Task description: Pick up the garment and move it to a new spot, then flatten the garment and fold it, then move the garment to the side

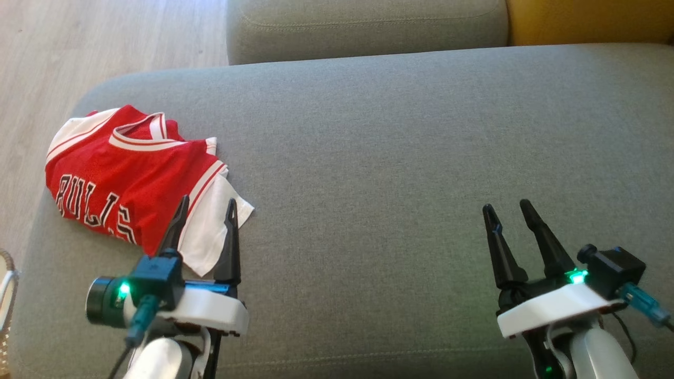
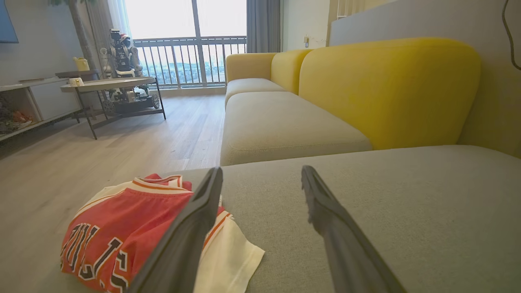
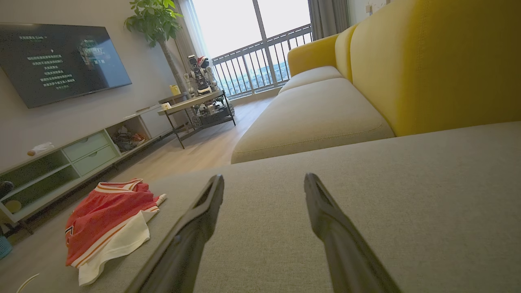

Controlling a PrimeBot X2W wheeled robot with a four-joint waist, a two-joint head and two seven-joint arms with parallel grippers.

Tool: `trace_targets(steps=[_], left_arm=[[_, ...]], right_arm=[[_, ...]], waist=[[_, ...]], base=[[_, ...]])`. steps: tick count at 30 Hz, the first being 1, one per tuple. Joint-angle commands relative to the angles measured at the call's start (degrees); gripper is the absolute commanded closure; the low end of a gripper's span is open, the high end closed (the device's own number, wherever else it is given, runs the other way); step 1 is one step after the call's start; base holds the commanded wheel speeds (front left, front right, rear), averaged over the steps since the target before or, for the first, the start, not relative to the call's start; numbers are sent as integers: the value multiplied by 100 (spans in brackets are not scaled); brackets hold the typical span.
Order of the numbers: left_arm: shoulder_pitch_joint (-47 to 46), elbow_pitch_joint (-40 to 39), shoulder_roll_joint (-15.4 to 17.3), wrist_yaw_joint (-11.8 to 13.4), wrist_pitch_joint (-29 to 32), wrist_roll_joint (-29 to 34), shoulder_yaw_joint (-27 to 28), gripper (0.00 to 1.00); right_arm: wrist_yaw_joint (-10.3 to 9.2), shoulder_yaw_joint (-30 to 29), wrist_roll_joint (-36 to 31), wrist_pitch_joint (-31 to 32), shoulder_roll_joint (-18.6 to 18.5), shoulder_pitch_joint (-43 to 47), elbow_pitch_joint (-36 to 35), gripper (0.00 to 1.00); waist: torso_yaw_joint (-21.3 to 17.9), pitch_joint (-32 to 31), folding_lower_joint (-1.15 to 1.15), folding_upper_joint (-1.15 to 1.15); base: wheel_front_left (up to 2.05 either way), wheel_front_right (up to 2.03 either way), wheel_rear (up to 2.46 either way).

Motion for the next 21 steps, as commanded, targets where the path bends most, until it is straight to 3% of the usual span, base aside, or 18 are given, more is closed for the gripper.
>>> trace_targets(steps=[1,12,21], left_arm=[[-372,-244,140,68,-99,191,122,0],[-319,-258,192,211,-283,778,-10,0],[-226,-90,110,3,-371,927,92,0]], right_arm=[[40,112,-186,-98,-64,-310,-200,0],[44,155,-901,-285,-72,-278,-275,0],[46,221,-1247,-373,-76,-233,-309,0]], waist=[[12,3,0,0],[256,-69,0,0],[673,-97,0,0]], base=[[0,0,0],[0,0,0],[0,0,0]])
